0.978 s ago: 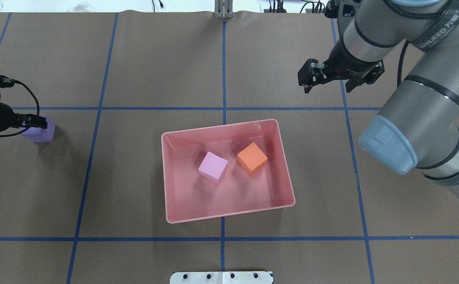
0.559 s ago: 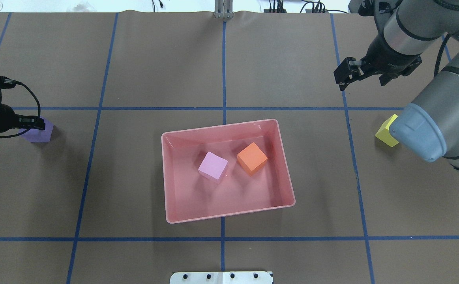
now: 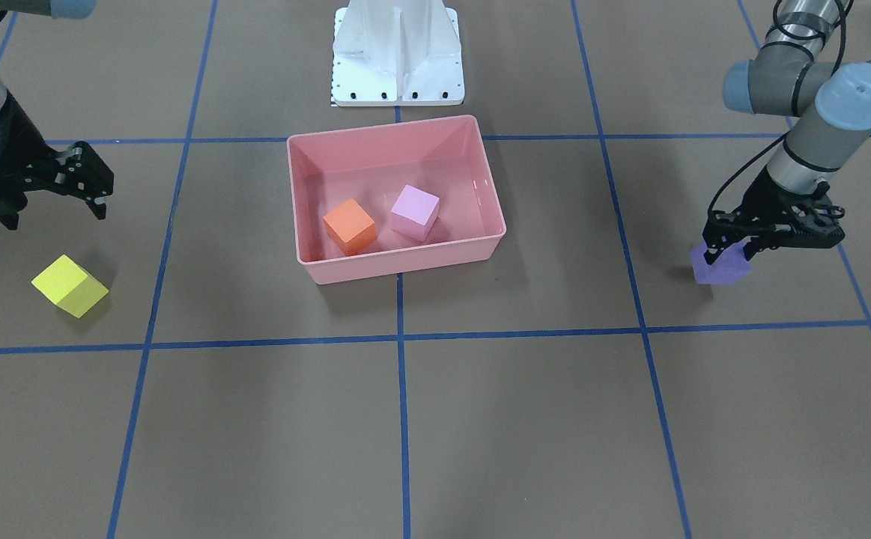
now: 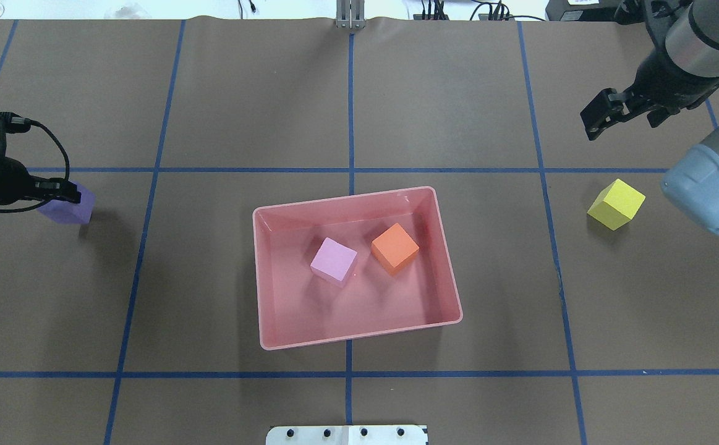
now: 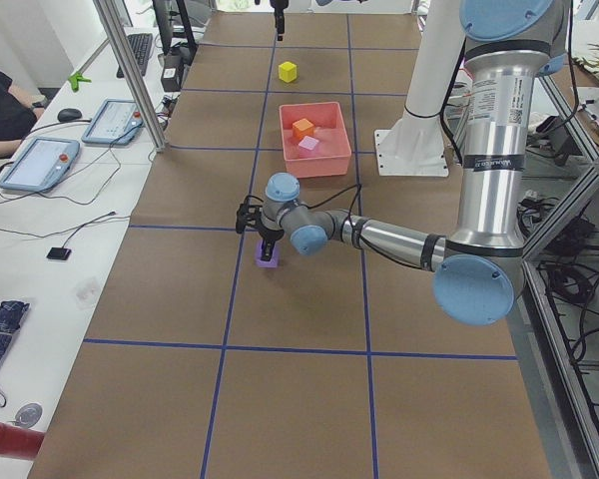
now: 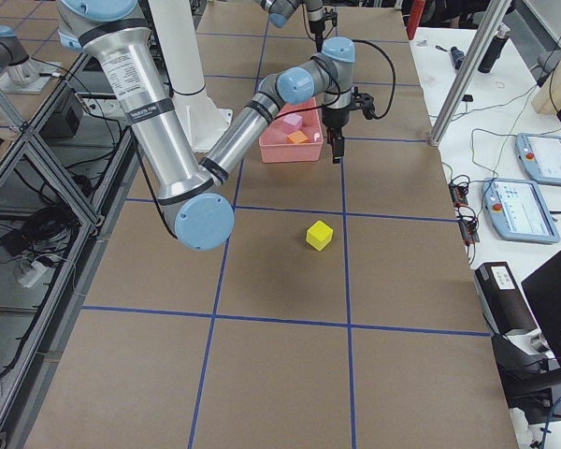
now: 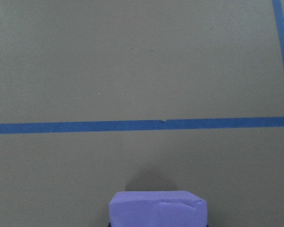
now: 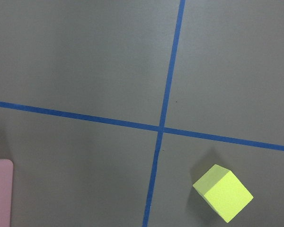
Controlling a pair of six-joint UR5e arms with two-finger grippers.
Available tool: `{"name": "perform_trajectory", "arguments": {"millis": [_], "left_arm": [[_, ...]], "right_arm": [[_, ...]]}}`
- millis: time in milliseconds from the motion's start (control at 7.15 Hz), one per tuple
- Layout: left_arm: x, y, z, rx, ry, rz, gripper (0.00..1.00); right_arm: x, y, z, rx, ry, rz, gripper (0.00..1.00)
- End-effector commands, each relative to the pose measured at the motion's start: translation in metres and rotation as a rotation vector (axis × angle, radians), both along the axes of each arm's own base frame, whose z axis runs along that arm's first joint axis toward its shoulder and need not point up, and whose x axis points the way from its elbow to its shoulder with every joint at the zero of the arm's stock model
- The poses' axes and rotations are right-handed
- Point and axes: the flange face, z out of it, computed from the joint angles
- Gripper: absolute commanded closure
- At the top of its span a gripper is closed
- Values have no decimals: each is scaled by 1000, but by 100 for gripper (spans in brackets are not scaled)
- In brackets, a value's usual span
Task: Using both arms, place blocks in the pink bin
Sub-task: 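Grasp the purple cube with the left gripper while the right arm withdraws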
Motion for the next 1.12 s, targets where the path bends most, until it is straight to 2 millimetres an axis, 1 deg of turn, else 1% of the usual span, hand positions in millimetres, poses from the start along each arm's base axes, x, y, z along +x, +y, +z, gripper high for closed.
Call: {"name": "perform_trajectory", "arguments": {"millis": [0, 140, 280, 419, 559, 699, 839, 978], "left_arm": [[-6, 7, -104, -44, -14, 9, 100], [0, -2, -162, -66, -22, 2, 100], [7, -11, -221, -84, -17, -14, 100], [15, -19, -270, -115, 10, -52, 100], [23, -19, -319, -146, 51, -90, 100], [52, -6, -357, -186, 98, -98, 100], [82, 15, -378, -224, 132, -87, 100], [98, 27, -395, -250, 157, -108, 100]], "right_arm": [[17, 8, 55, 8, 57, -92, 1], [19, 12, 75, 17, 64, -114, 1], [23, 19, 104, 52, 48, -113, 1], [19, 13, 124, 139, 3, -120, 1], [15, 10, 148, 181, -17, -143, 1], [9, 8, 158, 194, -53, -194, 1], [6, 7, 166, 209, -54, -242, 1], [4, 3, 183, 230, -37, -306, 1]]}}
